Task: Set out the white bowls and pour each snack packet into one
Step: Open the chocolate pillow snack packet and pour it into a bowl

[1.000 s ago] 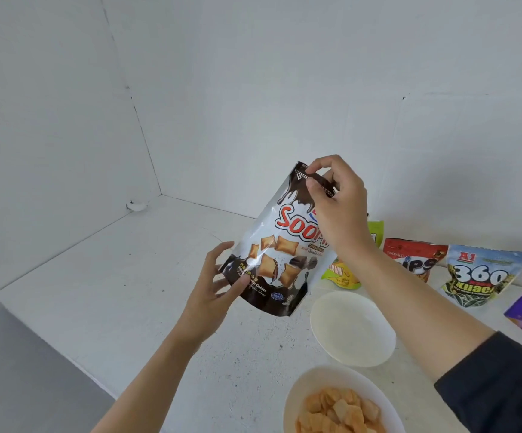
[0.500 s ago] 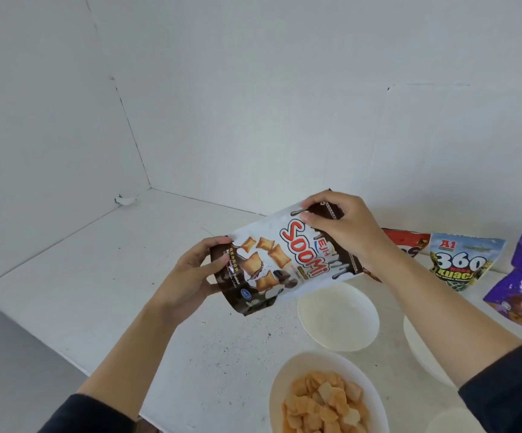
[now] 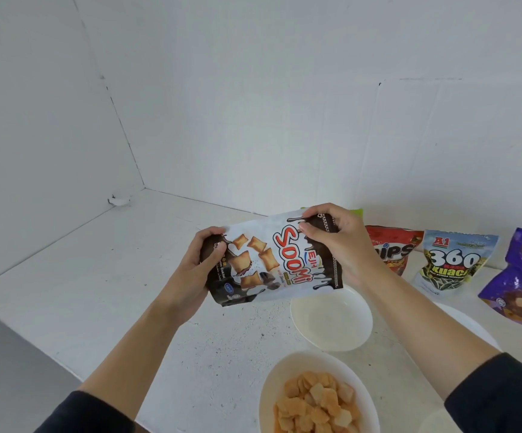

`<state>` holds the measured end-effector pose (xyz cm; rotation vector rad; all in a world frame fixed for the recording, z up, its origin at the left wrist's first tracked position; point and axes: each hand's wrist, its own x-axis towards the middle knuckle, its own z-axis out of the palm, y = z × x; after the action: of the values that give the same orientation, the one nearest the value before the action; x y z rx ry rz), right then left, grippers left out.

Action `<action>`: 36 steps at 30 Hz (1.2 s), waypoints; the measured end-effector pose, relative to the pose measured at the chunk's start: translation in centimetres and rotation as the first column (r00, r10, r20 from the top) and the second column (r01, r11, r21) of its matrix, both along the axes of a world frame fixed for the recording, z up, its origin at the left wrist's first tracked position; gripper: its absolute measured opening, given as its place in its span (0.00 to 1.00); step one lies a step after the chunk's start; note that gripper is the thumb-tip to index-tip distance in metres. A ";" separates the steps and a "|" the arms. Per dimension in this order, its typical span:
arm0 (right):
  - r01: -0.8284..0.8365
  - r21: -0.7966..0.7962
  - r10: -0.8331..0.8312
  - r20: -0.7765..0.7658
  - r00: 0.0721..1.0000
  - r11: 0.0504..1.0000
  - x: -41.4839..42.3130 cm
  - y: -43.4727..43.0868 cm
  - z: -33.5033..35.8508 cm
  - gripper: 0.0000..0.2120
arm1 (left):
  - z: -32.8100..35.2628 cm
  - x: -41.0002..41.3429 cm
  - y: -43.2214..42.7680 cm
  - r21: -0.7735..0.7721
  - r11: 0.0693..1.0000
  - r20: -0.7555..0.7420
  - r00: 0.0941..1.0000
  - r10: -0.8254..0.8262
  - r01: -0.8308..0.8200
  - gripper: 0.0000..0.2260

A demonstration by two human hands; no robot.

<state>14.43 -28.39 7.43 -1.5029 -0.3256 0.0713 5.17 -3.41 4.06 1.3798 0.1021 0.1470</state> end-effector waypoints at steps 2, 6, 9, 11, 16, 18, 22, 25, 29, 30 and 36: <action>-0.012 -0.018 0.012 0.000 1.000 1.000 0.3 -0.3 -0.4 0.07 | 0.6 0.4 0.1 0.042 0.999 0.009 0.999 0.034 -0.034 0.11; -0.018 0.009 0.019 -0.057 0.998 1.000 0.7 -1.0 -1.6 0.08 | 2.0 1.2 0.2 0.098 0.994 0.022 0.999 0.043 -0.044 0.10; -0.008 0.039 0.012 -0.082 0.997 0.999 0.7 -1.4 -2.7 0.08 | 2.8 1.9 -0.2 0.135 0.989 0.015 0.998 0.057 -0.059 0.08; 0.016 0.037 -0.013 -0.094 0.995 0.999 0.6 -1.7 -3.4 0.08 | 3.0 2.3 -0.5 0.159 0.985 0.005 0.998 0.061 -0.061 0.08; 0.066 0.027 -0.063 -0.095 0.993 0.997 0.3 -2.3 -5.1 0.08 | 3.1 3.0 -1.3 0.204 0.978 -0.014 0.999 0.045 -0.041 0.09; 0.081 0.009 -0.080 -0.093 0.992 0.997 0.4 -2.5 -5.6 0.08 | 2.9 3.1 -1.6 0.216 0.976 -0.022 0.999 0.033 -0.028 0.09; 0.084 0.013 -0.082 -0.121 0.989 0.996 0.2 -2.9 -6.4 0.08 | 2.9 3.2 -2.0 0.247 0.969 -0.024 1.000 0.002 0.004 0.10; 0.087 0.027 -0.082 -0.144 0.986 0.996 0.0 -3.1 -6.9 0.09 | 3.1 3.2 -2.2 0.287 0.958 -0.031 1.000 -0.003 0.012 0.10; 0.085 0.036 -0.078 -0.156 0.985 0.996 0.0 -3.0 -7.5 0.09 | 3.4 3.2 -2.4 0.311 0.950 -0.050 0.999 0.002 0.014 0.10; 0.084 0.039 -0.077 -0.158 0.984 0.996 0.0 -3.0 -7.5 0.09 | 3.5 3.2 -2.4 0.316 0.949 -0.051 0.999 0.001 0.016 0.10; 0.091 0.061 -0.082 -0.137 0.987 0.994 0.1 -2.6 -6.2 0.09 | 5.0 2.9 -2.2 0.330 0.944 0.000 1.000 0.006 -0.005 0.10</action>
<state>14.56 -31.02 1.26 -1.4362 -0.1530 0.0908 8.08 -5.64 9.07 1.7154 0.0847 0.1733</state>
